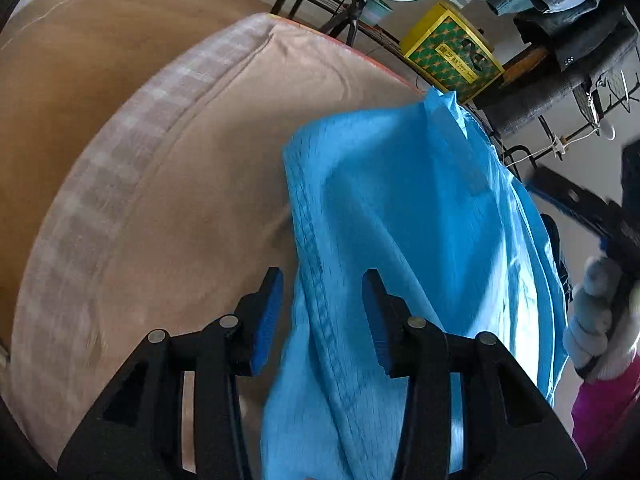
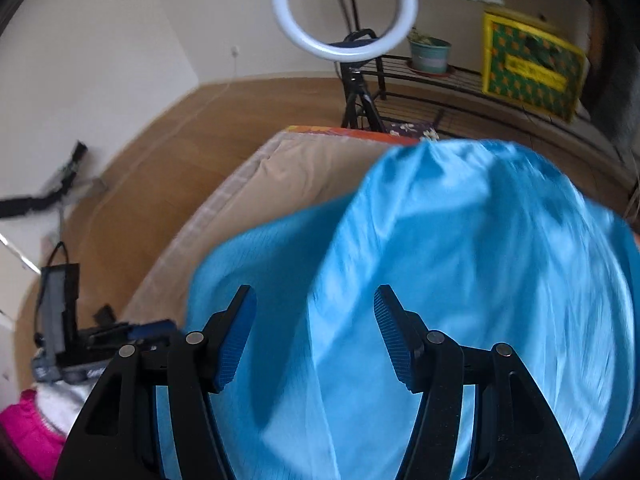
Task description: Fold large clothes
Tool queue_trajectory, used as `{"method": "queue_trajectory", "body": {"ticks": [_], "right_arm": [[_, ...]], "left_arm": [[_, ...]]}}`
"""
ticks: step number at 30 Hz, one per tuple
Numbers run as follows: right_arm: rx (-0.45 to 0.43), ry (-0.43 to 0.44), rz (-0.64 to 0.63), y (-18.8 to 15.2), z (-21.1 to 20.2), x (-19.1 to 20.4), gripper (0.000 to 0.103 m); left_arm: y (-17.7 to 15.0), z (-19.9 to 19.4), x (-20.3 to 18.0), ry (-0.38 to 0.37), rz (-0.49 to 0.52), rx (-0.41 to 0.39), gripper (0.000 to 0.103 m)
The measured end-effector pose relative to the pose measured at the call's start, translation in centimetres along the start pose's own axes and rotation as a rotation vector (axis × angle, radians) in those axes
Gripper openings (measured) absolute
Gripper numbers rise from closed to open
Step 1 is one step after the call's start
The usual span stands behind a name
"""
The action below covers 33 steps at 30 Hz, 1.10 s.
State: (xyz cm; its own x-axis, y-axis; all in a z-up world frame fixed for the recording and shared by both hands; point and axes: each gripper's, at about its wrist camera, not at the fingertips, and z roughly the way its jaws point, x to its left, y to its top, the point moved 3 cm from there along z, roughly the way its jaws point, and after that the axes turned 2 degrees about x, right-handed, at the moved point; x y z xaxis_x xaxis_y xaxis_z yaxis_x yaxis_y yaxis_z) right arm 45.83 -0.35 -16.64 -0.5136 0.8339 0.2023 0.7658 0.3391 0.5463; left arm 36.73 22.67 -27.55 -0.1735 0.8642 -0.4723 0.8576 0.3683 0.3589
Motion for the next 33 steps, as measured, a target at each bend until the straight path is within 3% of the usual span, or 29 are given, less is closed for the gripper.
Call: {"method": "queue_trajectory", "body": {"ticks": [2,3,5,7,8,9,11,15,18,22,24,26,29,33], "right_arm": [[0.027,-0.061,-0.028,1.3,2.2,0.6,0.061],[0.042,-0.094,-0.038,2.0,3.4,0.8,0.061],[0.062,-0.146,-0.057,3.0,5.2,0.9,0.061],[0.085,-0.223,-0.078,3.7,7.1,0.5,0.057],[0.094,-0.24,-0.078,4.0,7.7,0.1,0.026],[0.121,-0.245,-0.067,3.9,8.5,-0.6,0.002],[0.109,-0.217,-0.005,3.5,8.0,-2.2,0.0],[-0.025,-0.037,0.203,0.2,2.9,-7.5,0.0],[0.0,0.033,0.332,-4.1,1.5,-11.5,0.0],[0.1,0.121,0.351,-6.4,2.2,-13.5,0.002],[0.138,0.055,0.276,-5.8,2.3,-13.7,0.012],[0.092,-0.039,0.209,-4.0,1.5,-13.6,0.018],[0.011,-0.071,0.158,-0.2,0.6,-12.8,0.045],[-0.034,-0.094,0.097,4.9,1.4,-11.6,0.05]], "left_arm": [[0.7,0.7,-0.3,-0.009,0.02,-0.008,0.037],[1.2,1.1,-0.3,-0.014,0.021,-0.006,0.024],[1.7,1.7,-0.5,-0.022,0.023,0.001,0.006],[2.0,1.9,-0.9,-0.025,0.05,-0.011,0.002],[2.0,1.8,-1.0,-0.012,0.07,-0.02,0.001],[2.0,1.7,-1.2,-0.011,0.079,-0.021,0.001],[1.9,1.3,-1.2,-0.021,0.085,-0.033,0.0],[1.5,-0.3,-1.2,-0.06,0.099,-0.051,0.0],[1.1,-0.8,-1.3,-0.066,0.108,-0.05,0.0],[0.9,-1.0,-1.6,-0.074,0.123,-0.042,0.0],[0.9,-1.0,-1.9,-0.084,0.131,-0.043,0.0],[0.8,-0.9,-2.3,-0.08,0.153,-0.039,0.0],[0.9,-0.5,-2.8,-0.107,0.161,-0.03,0.0],[1.5,-0.3,-2.5,-0.123,0.139,-0.03,0.0]]}}
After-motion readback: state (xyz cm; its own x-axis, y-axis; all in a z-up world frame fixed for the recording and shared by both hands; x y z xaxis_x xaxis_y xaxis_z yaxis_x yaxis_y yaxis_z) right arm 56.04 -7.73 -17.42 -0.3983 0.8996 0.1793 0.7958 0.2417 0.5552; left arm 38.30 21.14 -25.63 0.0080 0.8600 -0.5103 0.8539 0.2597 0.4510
